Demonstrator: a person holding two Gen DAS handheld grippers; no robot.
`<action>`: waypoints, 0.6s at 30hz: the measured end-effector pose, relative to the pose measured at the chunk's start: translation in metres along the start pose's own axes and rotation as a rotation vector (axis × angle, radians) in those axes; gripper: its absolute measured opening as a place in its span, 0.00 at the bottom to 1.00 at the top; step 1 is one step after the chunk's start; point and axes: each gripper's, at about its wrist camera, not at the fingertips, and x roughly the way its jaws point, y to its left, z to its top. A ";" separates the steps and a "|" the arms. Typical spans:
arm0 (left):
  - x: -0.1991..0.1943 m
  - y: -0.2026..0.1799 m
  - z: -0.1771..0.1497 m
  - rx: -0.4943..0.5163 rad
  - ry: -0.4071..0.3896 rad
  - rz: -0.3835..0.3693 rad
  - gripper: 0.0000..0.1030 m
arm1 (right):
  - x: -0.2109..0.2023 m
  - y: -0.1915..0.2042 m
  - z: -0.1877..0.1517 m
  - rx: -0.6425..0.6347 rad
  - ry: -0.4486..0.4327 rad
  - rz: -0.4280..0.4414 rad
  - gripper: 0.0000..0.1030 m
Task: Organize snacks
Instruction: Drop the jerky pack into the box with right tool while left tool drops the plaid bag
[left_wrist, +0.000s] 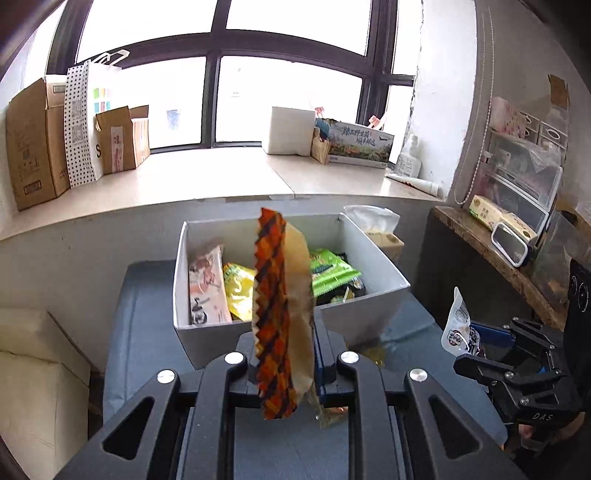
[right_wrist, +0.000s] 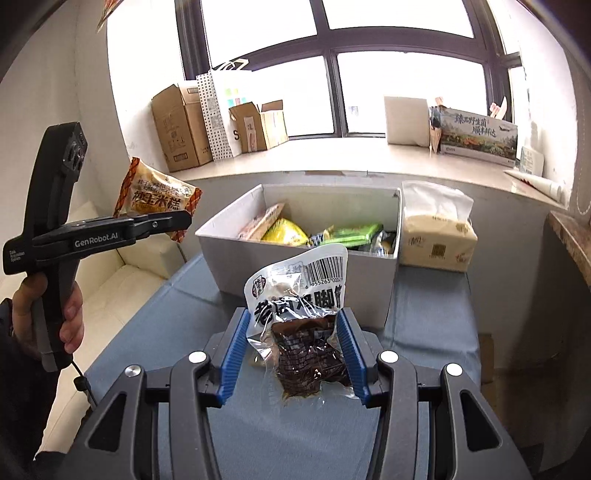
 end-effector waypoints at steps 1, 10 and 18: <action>0.005 0.003 0.008 0.003 -0.005 0.006 0.20 | 0.004 -0.001 0.012 -0.002 -0.016 -0.005 0.51; 0.064 0.027 0.064 0.004 0.014 0.095 0.20 | 0.063 -0.022 0.098 0.026 -0.040 -0.038 0.51; 0.124 0.043 0.069 -0.017 0.114 0.118 0.20 | 0.140 -0.045 0.118 0.034 0.082 -0.115 0.54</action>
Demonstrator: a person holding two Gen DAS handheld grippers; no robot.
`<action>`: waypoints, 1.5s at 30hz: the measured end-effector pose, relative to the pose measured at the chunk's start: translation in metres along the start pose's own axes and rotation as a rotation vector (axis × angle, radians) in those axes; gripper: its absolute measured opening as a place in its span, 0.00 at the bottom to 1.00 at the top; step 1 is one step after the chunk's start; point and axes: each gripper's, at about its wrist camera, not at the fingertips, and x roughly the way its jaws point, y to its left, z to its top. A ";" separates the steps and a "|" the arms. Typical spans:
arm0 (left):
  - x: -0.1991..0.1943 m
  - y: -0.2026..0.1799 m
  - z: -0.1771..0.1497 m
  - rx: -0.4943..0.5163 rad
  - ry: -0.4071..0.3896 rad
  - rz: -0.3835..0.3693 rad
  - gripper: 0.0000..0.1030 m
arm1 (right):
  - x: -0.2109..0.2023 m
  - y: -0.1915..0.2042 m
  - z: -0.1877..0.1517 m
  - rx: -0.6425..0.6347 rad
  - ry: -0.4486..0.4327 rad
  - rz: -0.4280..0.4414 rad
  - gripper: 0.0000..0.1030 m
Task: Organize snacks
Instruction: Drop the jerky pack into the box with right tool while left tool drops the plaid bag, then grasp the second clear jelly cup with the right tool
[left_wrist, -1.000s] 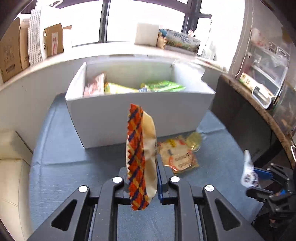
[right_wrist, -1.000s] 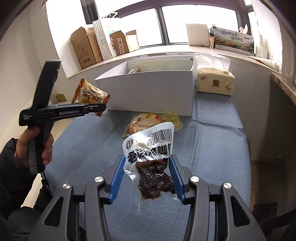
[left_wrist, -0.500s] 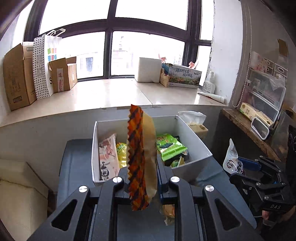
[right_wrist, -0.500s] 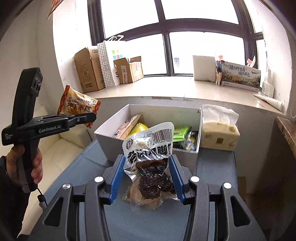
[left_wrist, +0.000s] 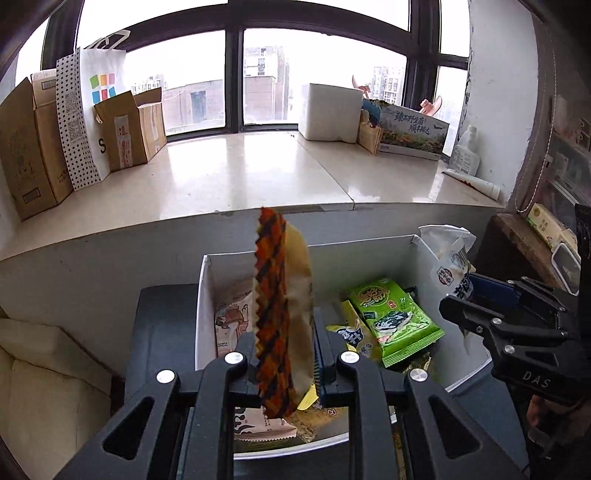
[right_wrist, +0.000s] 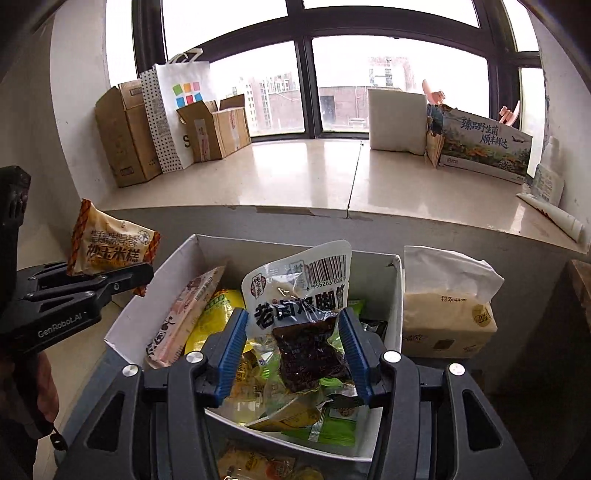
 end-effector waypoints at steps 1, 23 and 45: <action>0.006 0.001 0.000 0.000 0.012 -0.002 0.20 | 0.008 -0.001 0.001 0.002 0.019 -0.008 0.56; -0.013 0.003 -0.021 -0.014 0.007 0.036 1.00 | -0.028 -0.015 -0.006 0.120 -0.084 0.002 1.00; -0.159 -0.021 -0.177 -0.087 -0.088 -0.119 1.00 | -0.101 0.008 -0.193 0.150 0.005 0.048 1.00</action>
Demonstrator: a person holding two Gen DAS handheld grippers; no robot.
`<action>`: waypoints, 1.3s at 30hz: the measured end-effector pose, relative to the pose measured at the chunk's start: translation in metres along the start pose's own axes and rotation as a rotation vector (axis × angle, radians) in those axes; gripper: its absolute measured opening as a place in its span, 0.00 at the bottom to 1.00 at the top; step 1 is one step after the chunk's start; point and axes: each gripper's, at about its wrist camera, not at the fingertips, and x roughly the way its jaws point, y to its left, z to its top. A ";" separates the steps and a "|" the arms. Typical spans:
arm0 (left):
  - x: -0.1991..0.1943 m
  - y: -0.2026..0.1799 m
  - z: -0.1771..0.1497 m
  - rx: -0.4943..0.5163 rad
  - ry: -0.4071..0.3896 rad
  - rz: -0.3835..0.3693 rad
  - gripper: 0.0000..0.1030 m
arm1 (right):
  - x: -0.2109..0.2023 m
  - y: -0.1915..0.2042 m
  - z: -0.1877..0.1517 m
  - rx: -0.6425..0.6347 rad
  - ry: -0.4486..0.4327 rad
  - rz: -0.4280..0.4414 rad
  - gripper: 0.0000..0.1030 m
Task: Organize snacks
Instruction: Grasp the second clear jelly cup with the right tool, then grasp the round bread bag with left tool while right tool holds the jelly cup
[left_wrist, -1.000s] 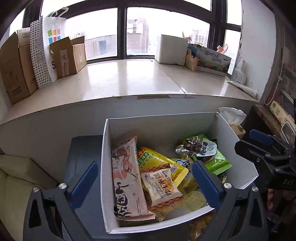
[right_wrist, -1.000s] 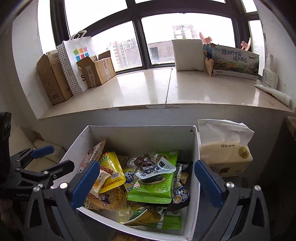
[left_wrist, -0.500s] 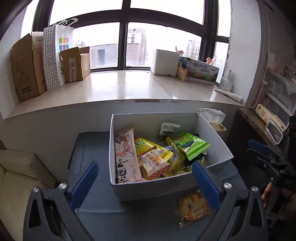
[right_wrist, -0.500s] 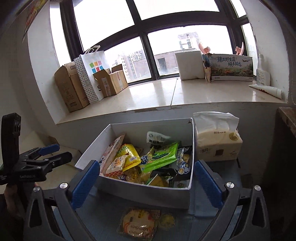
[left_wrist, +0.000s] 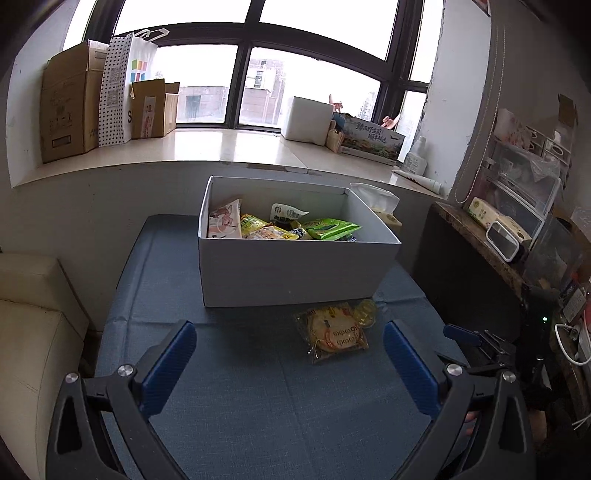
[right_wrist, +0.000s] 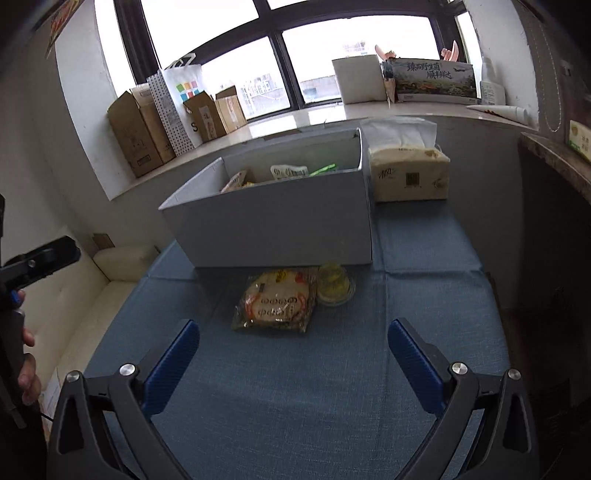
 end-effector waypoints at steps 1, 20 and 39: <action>-0.001 -0.003 -0.004 0.013 -0.001 0.010 1.00 | 0.006 -0.001 -0.003 -0.006 0.001 -0.017 1.00; 0.018 -0.001 -0.033 0.004 0.086 0.000 1.00 | 0.100 -0.005 0.043 -0.014 0.056 -0.181 0.99; 0.031 0.000 -0.037 0.007 0.114 0.023 1.00 | 0.111 -0.024 0.040 0.020 0.123 -0.249 0.34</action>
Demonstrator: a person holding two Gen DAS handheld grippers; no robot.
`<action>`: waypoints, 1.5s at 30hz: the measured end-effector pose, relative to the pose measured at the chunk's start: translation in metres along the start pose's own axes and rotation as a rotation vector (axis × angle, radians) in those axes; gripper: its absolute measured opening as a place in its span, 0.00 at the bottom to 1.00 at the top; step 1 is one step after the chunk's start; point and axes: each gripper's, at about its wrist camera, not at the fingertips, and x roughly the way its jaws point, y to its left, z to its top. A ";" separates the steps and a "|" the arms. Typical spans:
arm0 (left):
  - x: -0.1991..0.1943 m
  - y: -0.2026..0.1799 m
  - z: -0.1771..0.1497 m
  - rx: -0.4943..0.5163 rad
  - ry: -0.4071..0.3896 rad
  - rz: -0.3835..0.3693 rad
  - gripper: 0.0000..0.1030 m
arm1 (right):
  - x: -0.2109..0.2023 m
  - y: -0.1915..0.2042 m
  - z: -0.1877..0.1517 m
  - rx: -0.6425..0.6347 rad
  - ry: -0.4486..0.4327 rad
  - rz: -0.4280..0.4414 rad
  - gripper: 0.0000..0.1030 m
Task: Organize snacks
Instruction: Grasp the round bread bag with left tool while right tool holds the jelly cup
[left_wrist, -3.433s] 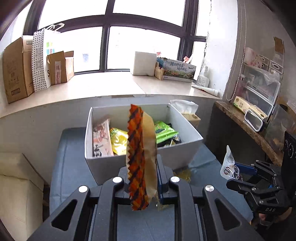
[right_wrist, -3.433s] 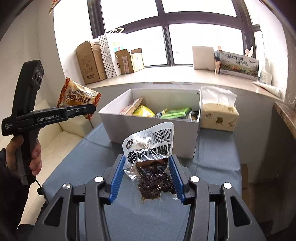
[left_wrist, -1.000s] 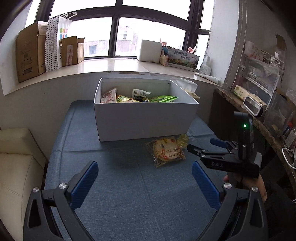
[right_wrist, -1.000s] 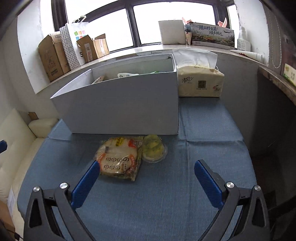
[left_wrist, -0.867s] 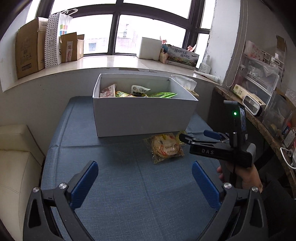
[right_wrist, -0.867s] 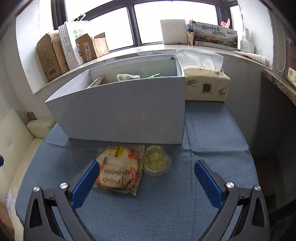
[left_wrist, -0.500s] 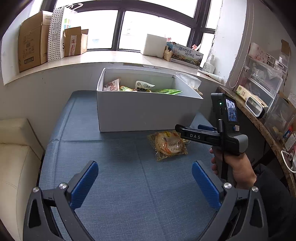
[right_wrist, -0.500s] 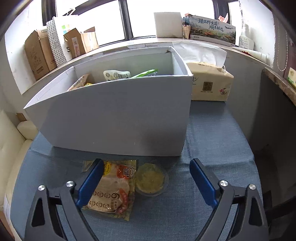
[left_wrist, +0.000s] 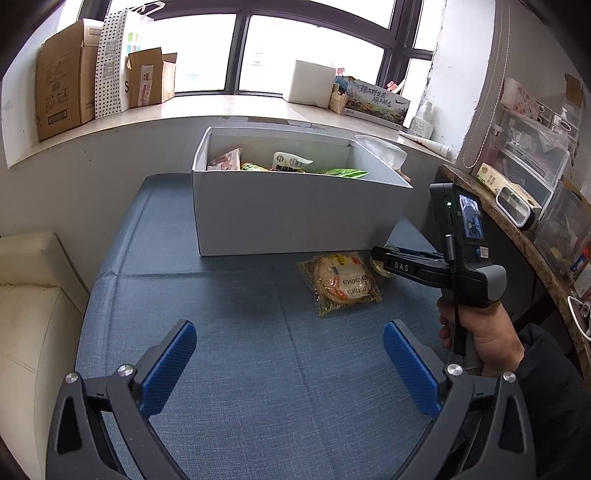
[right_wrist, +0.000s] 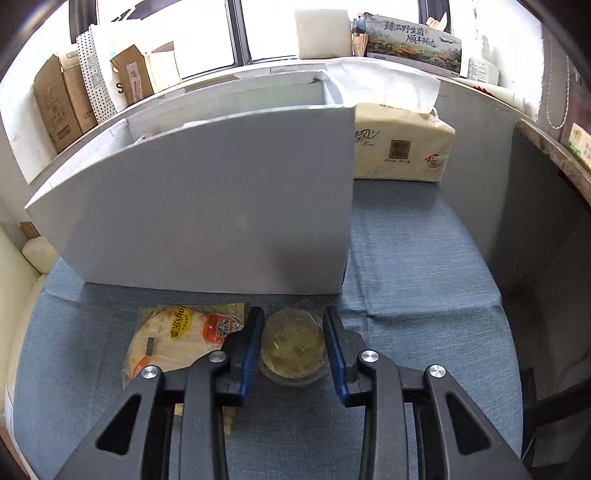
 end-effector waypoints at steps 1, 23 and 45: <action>0.002 -0.001 0.000 0.004 0.002 -0.001 1.00 | -0.005 -0.002 -0.002 -0.010 -0.013 -0.009 0.34; 0.154 -0.083 0.031 0.158 0.178 0.054 1.00 | -0.130 -0.058 -0.055 0.043 -0.155 -0.027 0.34; 0.136 -0.091 0.032 0.130 0.136 0.046 0.80 | -0.127 -0.061 -0.063 0.059 -0.143 0.000 0.34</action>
